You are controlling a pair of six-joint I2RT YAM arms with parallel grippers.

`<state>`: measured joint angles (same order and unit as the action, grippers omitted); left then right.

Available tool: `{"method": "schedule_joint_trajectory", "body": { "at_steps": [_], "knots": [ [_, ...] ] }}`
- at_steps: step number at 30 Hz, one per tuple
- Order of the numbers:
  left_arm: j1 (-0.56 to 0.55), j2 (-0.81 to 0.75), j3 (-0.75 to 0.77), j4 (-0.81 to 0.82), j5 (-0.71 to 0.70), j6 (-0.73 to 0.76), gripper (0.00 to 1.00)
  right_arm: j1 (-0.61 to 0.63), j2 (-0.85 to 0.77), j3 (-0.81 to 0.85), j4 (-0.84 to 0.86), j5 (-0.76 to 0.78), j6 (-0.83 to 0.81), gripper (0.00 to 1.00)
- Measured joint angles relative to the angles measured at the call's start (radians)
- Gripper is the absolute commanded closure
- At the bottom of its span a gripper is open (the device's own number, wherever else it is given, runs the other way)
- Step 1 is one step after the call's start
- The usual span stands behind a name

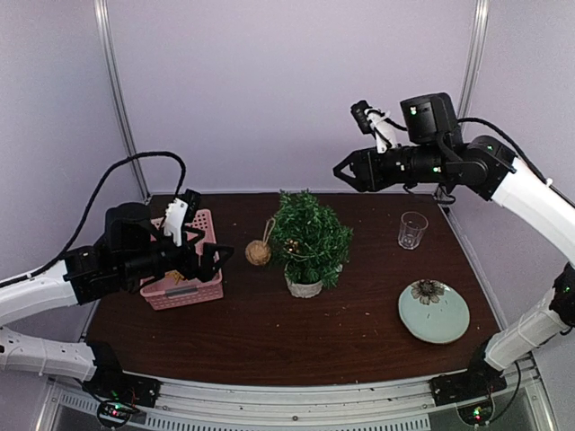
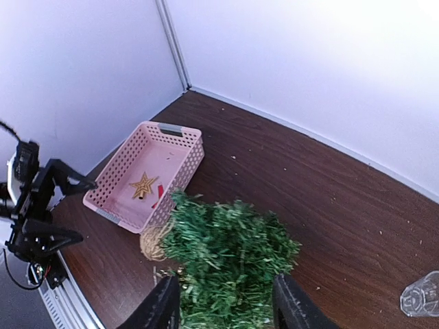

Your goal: Decorate the small christmas tree

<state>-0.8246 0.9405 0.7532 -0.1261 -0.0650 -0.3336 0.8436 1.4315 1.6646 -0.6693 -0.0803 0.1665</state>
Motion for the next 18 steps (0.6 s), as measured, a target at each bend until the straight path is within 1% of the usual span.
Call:
{"method": "schedule_joint_trajectory", "body": {
  "at_steps": [5,8,12,13,17,18],
  "knots": [
    [-0.096,0.003,-0.092,0.002,-0.013,0.037,0.02,-0.147,-0.051,-0.155,0.054,-0.098,0.124,0.55],
    [-0.153,0.020,-0.156,0.049,-0.025,0.040,0.03,-0.212,-0.053,-0.267,0.085,-0.157,0.185,0.56],
    [-0.207,0.091,-0.222,0.135,-0.053,0.028,0.13,-0.286,-0.053,-0.431,0.145,-0.226,0.278,0.58],
    [-0.223,0.124,-0.228,0.161,-0.064,0.029,0.18,-0.300,-0.053,-0.470,0.163,-0.244,0.303,0.58],
    [-0.273,0.235,-0.237,0.267,-0.087,0.038,0.41,-0.333,-0.048,-0.568,0.242,-0.302,0.384,0.59],
    [-0.281,0.264,-0.237,0.297,-0.091,0.046,0.44,-0.336,-0.043,-0.581,0.262,-0.314,0.395,0.60]
  ]
}}
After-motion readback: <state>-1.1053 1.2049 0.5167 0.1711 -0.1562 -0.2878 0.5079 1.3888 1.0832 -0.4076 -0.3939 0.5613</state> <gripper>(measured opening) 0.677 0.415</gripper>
